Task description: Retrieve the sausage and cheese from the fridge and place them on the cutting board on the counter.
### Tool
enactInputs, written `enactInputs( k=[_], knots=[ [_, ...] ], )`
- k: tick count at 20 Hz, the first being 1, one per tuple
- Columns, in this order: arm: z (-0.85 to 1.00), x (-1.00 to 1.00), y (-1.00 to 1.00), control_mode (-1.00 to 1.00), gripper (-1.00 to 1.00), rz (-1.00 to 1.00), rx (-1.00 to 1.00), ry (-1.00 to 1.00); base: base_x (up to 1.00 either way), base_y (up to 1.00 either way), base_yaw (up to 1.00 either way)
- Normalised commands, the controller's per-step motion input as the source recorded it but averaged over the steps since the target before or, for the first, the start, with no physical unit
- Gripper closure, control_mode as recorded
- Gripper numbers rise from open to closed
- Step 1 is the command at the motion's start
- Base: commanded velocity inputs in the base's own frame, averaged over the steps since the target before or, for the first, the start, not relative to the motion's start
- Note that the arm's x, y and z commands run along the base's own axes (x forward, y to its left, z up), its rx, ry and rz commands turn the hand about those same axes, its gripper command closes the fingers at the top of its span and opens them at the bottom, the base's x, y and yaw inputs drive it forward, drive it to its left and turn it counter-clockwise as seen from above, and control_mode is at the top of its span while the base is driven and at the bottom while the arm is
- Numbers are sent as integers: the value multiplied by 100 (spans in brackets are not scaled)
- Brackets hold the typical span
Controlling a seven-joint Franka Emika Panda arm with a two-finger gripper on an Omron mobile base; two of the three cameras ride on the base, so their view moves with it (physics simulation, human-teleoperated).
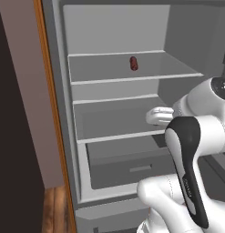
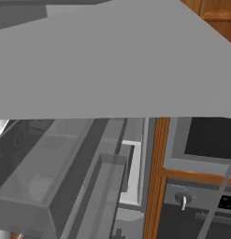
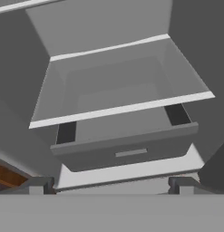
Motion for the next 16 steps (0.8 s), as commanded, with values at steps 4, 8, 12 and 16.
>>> enactInputs(
  k=[4,8,12,16],
  knots=[
    [0,0,0,100,-100,0,0,0,3,0,0],
    [0,0,0,100,-100,0,0,0,-21,3,0],
    [47,-14,0,-100,-100,-3,-3,-9,-26,0,0],
    [57,30,5,-100,-100,-10,-8,-16,0,0,0]
  ],
)
